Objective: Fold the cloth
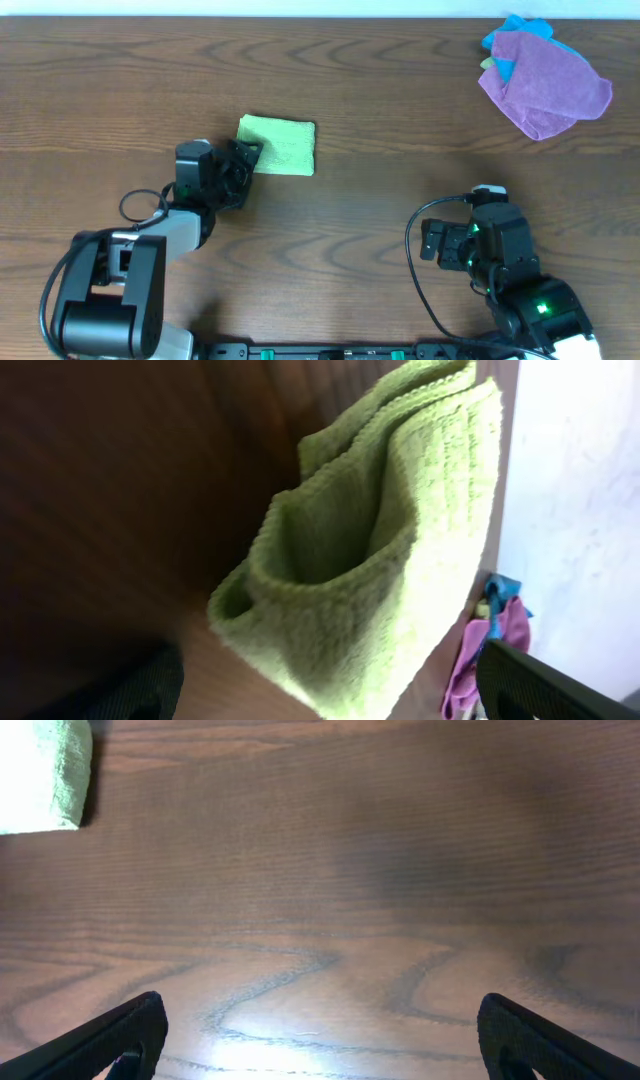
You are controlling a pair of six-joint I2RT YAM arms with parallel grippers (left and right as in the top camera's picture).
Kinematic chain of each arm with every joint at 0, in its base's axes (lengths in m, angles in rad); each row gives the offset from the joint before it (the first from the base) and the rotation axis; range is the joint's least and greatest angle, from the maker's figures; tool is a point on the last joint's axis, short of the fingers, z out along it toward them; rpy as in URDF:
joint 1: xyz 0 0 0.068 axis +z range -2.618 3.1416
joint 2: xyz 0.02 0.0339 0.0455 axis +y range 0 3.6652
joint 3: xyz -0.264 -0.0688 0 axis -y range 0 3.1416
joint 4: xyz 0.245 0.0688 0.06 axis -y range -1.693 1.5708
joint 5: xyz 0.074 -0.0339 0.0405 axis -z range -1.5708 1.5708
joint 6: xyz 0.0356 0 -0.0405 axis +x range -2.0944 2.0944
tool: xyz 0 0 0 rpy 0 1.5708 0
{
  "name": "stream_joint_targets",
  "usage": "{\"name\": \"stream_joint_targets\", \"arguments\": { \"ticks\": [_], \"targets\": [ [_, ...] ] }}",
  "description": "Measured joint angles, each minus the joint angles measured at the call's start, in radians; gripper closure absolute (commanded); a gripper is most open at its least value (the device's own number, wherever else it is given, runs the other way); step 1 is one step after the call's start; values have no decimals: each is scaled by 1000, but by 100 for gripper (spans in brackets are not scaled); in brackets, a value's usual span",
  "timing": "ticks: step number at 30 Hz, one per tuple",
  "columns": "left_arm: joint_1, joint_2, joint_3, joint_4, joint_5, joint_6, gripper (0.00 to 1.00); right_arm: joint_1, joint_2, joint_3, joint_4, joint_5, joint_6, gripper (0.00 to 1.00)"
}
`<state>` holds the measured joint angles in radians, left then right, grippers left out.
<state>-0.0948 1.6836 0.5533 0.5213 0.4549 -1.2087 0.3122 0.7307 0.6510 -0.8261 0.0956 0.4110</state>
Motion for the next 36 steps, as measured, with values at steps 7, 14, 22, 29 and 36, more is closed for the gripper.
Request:
{"name": "stream_joint_targets", "arguments": {
  "ticks": [7,14,22,29,36],
  "targets": [
    [-25,34,17,44,2,-23,1,0,0,0,0,0,0,1],
    [-31,65,34,66,5,-27,1,0,0,0,0,0,0,1],
    [-33,107,42,115,-2,-32,19,0,0,0,0,0,0,1],
    [-40,125,42,115,-24,-37,39,0,0,0,0,0,0,1],
    [-64,134,40,109,-76,-41,53,0,0,0,0,0,0,1]
  ]
}}
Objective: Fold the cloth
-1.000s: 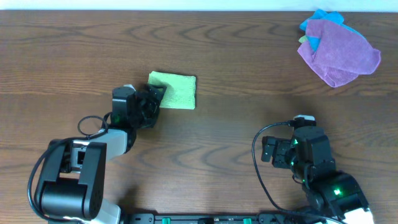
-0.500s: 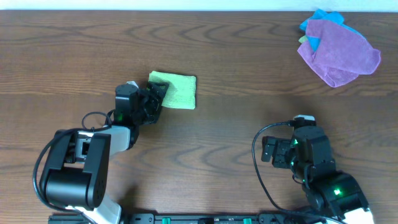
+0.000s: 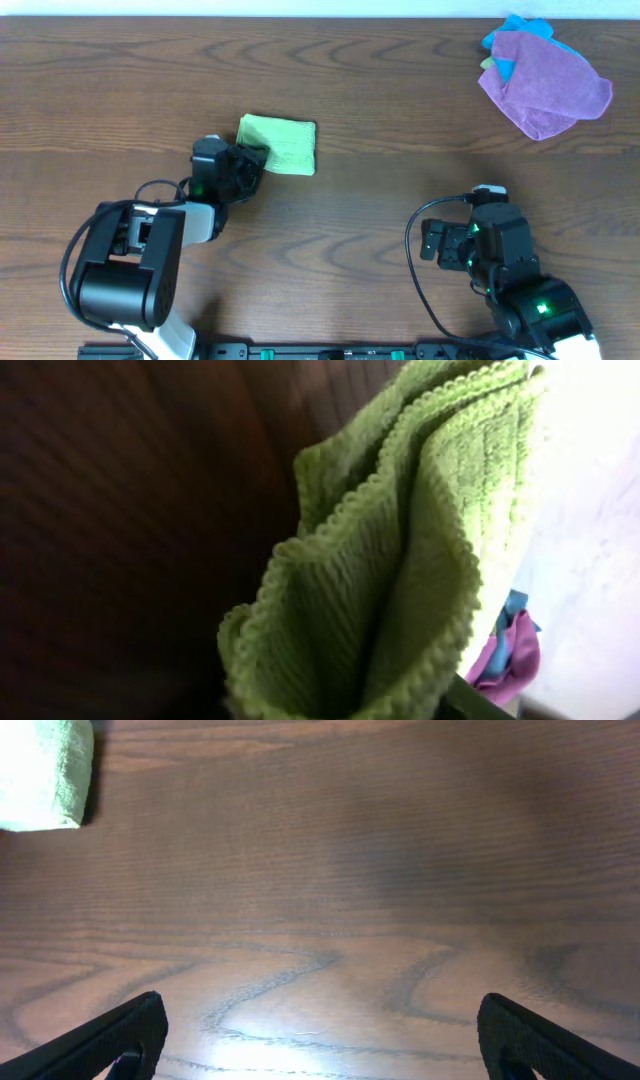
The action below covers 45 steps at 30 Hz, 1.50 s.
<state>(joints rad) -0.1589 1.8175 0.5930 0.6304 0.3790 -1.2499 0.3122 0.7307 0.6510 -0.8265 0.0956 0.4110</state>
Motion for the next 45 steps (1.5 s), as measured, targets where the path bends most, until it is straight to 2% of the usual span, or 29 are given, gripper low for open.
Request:
{"name": "stream_joint_targets", "arguments": {
  "ticks": [2,4,6,16,24,36,45],
  "targets": [
    [-5,0,0,0,-13,0,57,0,0,0,0,0,0,1],
    [-8,0,0,-3,-24,0,70,0,0,0,0,0,0,1],
    [-9,5,-3,-6,-32,4,94,0,0,0,0,0,0,1],
    [-12,15,-9,-12,-50,59,94,0,0,0,0,0,0,1],
    [10,25,14,-29,5,200,94,0,0,0,0,0,0,1],
    [76,29,145,-256,157,340,94,0,0,0,0,0,0,1],
    [168,-133,165,-354,229,364,94,0,0,0,0,0,0,1]
  ]
}}
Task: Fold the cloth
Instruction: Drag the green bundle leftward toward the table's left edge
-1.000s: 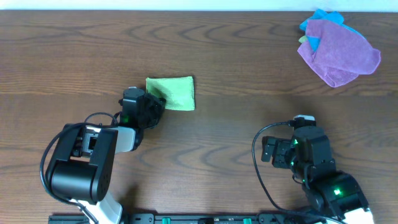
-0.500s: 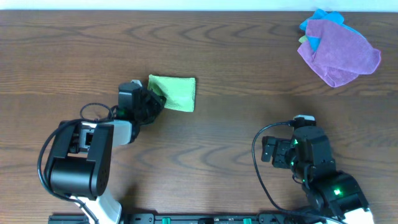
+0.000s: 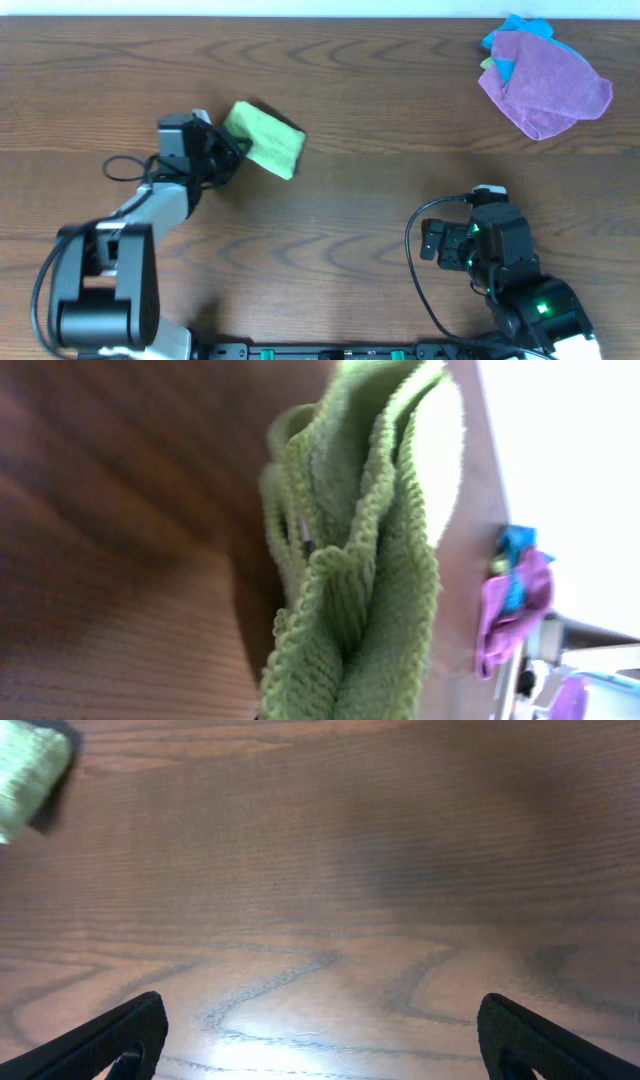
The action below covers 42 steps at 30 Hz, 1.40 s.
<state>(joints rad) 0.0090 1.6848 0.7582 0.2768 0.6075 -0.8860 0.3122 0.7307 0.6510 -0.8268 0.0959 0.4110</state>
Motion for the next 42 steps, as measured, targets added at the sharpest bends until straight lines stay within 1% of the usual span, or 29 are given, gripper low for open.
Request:
{"name": "stream_joint_targets", "arguments": {
  "ticks": [10,20,32,37,42],
  "targets": [
    [148,-155,6,-148,80,0,94,0,0,0,1,0,0,1],
    [270,-209,7,-259,179,14,94,0,0,0,1,2,0,1],
    [404,-217,8,-451,275,142,94,0,0,0,1,2,0,1],
    [480,-238,8,-502,305,197,94,0,0,0,1,2,0,1],
    [569,-243,8,-595,329,269,94,0,0,0,0,3,0,1]
  ]
}}
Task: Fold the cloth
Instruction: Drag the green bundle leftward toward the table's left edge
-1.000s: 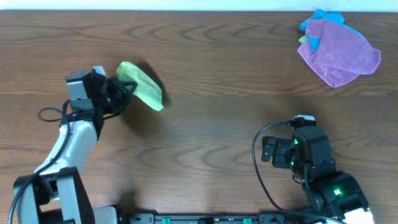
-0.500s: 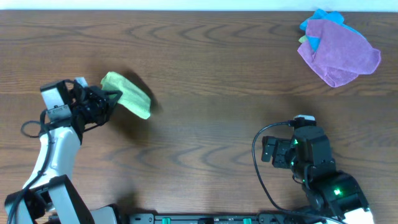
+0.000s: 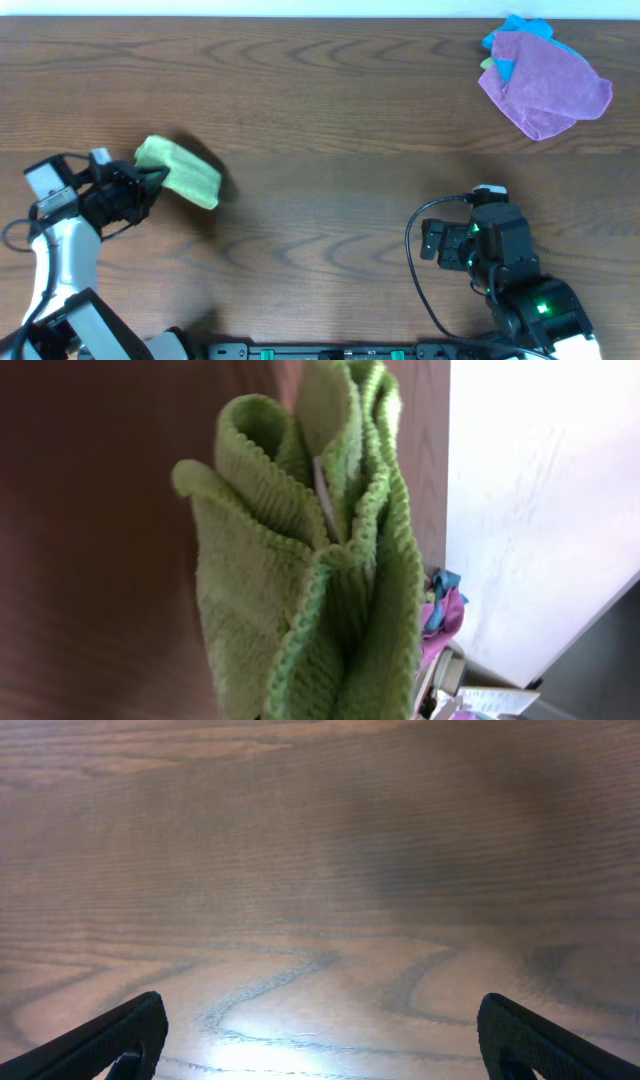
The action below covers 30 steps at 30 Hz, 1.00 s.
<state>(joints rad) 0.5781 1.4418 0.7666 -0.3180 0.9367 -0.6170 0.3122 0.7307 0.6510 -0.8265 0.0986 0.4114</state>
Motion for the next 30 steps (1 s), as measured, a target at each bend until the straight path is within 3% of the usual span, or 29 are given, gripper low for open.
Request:
{"name": "stream_joint_targets", "arguments": {
  "ticks": [9,30],
  "targets": [
    [114,0,0,-90,6,121,94,0,0,0,0,0,0,1],
    [264,0,0,-146,-59,243,94,0,0,0,0,0,0,1]
  ]
}}
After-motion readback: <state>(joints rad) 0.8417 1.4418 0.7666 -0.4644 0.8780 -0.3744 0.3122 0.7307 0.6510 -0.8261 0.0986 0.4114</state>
